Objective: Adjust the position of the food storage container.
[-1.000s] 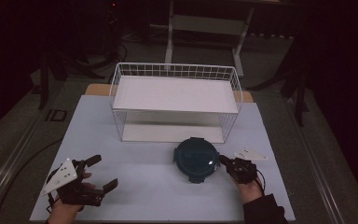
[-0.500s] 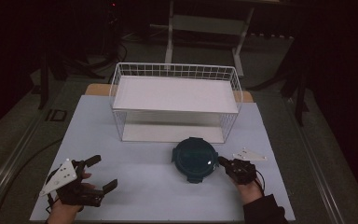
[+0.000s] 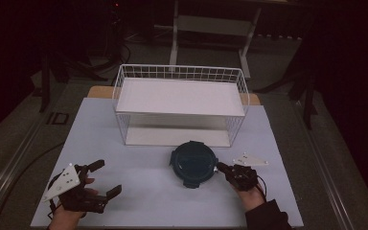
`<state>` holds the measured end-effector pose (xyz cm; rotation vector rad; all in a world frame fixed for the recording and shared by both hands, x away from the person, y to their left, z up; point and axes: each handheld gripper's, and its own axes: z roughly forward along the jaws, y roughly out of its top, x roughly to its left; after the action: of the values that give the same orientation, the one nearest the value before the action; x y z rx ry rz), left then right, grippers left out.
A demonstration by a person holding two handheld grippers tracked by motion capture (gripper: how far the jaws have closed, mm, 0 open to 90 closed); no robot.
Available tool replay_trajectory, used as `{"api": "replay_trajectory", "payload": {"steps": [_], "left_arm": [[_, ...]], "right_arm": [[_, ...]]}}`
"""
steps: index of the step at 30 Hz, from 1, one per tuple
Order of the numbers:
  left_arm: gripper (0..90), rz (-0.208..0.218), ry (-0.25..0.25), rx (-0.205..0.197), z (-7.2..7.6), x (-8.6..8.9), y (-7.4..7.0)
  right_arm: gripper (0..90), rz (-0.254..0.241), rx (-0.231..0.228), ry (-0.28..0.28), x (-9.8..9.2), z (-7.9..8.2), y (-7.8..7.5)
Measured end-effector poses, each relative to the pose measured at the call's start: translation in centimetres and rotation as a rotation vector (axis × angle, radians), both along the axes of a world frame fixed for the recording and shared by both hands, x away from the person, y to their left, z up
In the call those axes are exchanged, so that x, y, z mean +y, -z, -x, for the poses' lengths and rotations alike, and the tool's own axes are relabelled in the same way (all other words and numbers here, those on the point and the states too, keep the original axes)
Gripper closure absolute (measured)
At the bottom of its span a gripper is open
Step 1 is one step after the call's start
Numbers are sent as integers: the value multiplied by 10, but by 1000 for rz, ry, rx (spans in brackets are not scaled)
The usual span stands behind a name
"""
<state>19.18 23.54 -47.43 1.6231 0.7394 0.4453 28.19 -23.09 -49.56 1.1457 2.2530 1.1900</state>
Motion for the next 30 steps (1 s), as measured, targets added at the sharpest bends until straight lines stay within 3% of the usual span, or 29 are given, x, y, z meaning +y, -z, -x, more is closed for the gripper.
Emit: {"api": "replay_trajectory", "payload": {"steps": [20,30], "left_arm": [[0,-3,10,1,0,-1,1],[0,-3,16,6,0,-2,1]], "right_arm": [[900,-13,4,-65,42,-23,1],[900,-29,8,-82,49,-21,2]]}}
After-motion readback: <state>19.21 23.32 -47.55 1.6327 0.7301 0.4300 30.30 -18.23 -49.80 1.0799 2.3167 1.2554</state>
